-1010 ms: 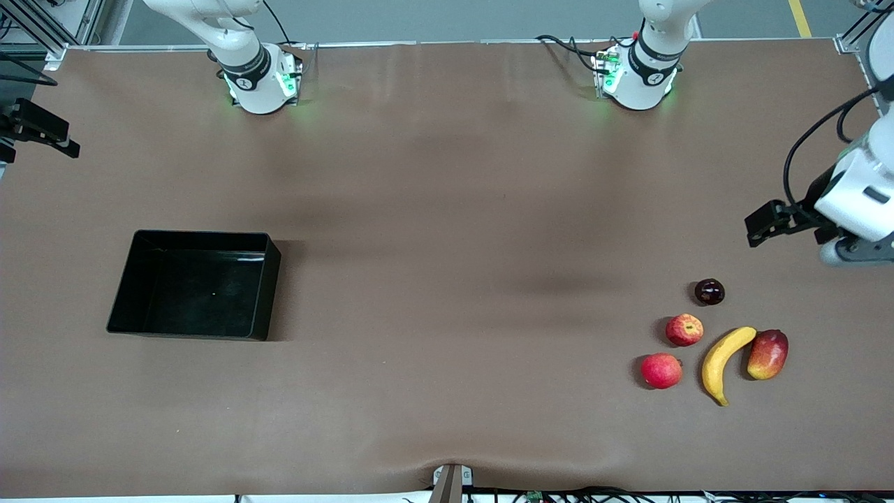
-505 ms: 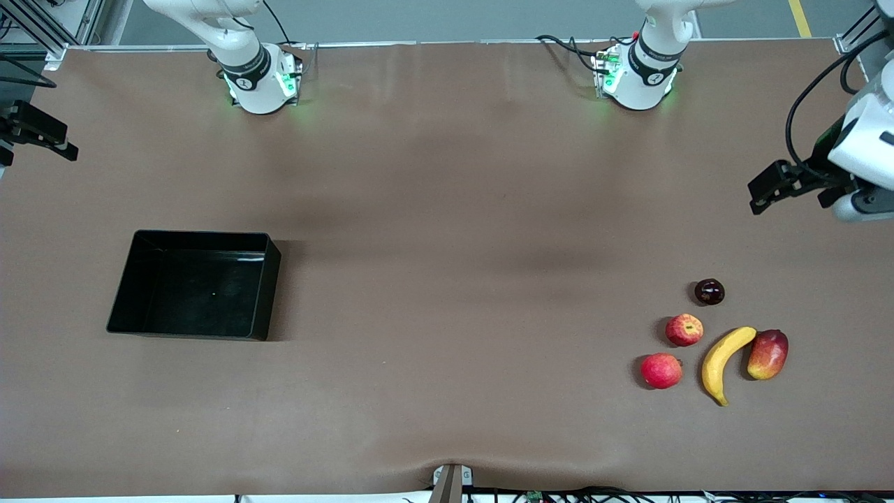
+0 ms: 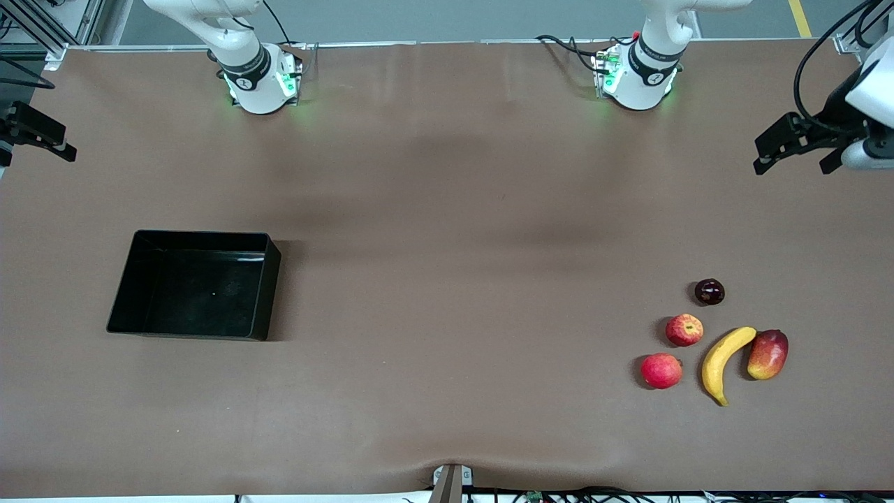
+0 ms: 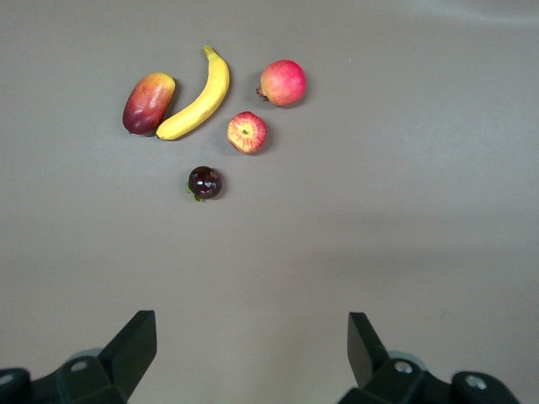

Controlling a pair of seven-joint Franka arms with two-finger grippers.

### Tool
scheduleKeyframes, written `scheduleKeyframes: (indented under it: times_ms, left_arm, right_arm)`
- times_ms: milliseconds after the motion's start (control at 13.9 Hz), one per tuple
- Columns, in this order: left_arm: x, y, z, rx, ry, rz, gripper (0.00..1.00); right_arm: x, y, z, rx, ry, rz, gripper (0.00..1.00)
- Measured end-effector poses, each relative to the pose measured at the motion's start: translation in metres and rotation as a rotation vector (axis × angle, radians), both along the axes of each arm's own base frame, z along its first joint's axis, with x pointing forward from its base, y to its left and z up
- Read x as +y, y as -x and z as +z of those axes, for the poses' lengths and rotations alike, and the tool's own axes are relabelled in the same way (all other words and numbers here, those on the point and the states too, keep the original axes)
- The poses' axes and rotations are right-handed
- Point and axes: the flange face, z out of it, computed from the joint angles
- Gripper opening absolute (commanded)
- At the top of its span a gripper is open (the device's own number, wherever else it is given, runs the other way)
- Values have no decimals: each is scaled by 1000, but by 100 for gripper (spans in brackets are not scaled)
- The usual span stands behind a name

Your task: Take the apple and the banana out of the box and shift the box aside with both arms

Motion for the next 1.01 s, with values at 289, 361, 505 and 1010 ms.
scheduleKeyframes:
  times_ms: [289, 361, 505, 1010]
  left_arm:
    - [-1, 5, 4, 6, -3, -7, 100]
    - [0, 5, 3, 9, -9, -7, 100]
    - [2, 4, 3, 10, -17, -5, 100]
    - [5, 3, 5, 36, -29, 1, 100]
  right_arm:
    - [0, 0, 0, 1, 0, 0, 100]
    - [0, 0, 0, 1, 1, 0, 100]
    - [-1, 0, 0, 2, 1, -1, 100]
    - [-1, 0, -1, 4, 1, -2, 100]
